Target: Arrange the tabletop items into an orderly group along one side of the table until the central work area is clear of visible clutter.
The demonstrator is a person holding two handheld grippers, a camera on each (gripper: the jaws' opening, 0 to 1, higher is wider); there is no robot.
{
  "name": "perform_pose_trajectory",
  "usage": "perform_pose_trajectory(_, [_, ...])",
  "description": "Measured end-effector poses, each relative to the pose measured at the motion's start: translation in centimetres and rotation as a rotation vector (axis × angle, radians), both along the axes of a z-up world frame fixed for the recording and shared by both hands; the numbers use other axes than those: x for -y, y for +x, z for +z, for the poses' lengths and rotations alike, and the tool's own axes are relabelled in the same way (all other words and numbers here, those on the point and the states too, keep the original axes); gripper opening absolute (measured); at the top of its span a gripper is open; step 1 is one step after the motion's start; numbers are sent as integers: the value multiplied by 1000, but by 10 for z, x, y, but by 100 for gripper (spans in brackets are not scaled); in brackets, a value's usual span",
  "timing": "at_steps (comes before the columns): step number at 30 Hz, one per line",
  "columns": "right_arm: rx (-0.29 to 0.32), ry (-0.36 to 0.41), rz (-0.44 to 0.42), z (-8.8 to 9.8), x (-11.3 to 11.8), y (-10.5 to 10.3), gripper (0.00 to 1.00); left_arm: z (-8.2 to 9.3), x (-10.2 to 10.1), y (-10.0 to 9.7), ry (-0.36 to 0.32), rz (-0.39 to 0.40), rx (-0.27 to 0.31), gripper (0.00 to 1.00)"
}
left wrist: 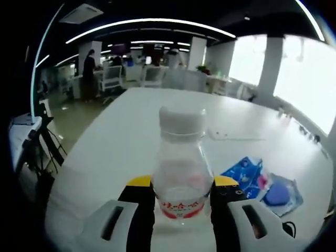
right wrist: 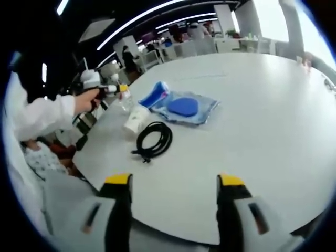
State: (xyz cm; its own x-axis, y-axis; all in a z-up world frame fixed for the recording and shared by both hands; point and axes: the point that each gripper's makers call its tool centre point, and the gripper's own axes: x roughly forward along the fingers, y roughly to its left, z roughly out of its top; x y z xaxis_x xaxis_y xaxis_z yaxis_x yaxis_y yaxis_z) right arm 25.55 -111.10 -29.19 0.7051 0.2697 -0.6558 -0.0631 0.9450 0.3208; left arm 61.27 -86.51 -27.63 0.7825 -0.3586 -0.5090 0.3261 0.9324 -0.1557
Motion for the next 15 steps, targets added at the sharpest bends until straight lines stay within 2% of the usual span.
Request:
perform_pose_trajectory(5, [19,-21,17,3,0,2,68,1,2,-5,19,-27,19,37])
perform_pose_trajectory(15, [24,-29,31,6,0,1,68,1,2,-12,35,-17,20,37])
